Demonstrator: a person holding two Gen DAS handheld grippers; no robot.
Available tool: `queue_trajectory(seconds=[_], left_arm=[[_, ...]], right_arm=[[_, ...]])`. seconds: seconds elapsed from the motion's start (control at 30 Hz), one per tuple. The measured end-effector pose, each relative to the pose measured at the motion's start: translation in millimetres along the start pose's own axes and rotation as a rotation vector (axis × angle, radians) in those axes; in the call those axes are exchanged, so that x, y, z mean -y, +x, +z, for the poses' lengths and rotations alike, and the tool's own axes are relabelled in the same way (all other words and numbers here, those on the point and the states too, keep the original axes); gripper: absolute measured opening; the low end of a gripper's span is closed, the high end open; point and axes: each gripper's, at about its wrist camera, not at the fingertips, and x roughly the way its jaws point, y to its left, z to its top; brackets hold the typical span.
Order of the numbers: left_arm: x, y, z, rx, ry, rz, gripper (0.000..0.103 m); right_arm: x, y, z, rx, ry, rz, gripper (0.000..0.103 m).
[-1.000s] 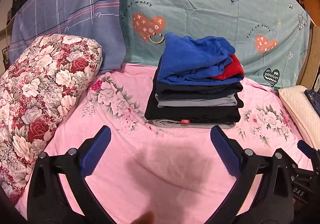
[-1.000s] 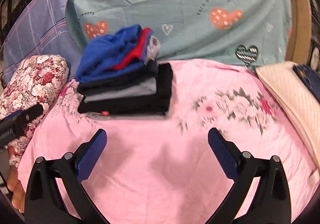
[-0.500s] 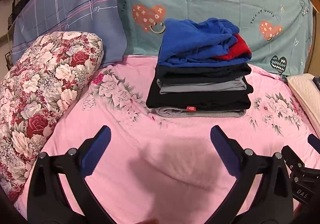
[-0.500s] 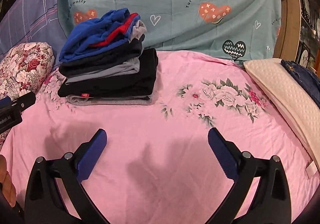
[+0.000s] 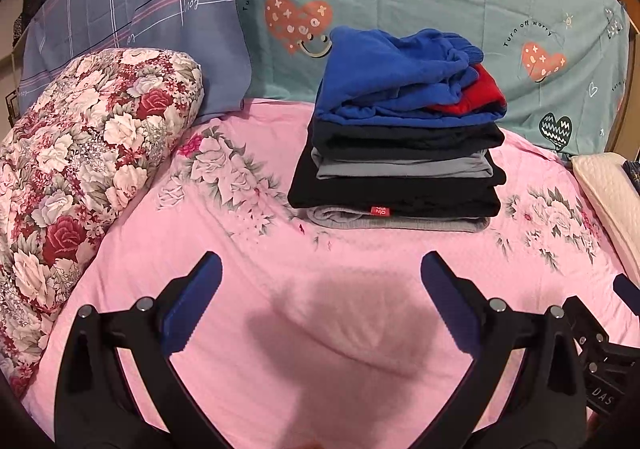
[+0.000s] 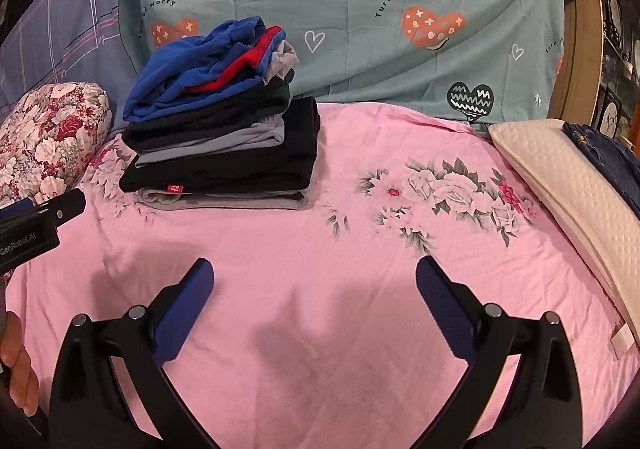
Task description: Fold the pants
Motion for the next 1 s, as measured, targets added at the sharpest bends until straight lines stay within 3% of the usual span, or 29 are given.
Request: queue_trajectory(seconds=[1.0], left_arm=[[0.9, 5.9, -2.6, -0.027, -0.004, -0.012, 0.101]], right_arm=[[-4.9, -1.4, -2.7, -0.011, -0.006, 0.003, 0.101]])
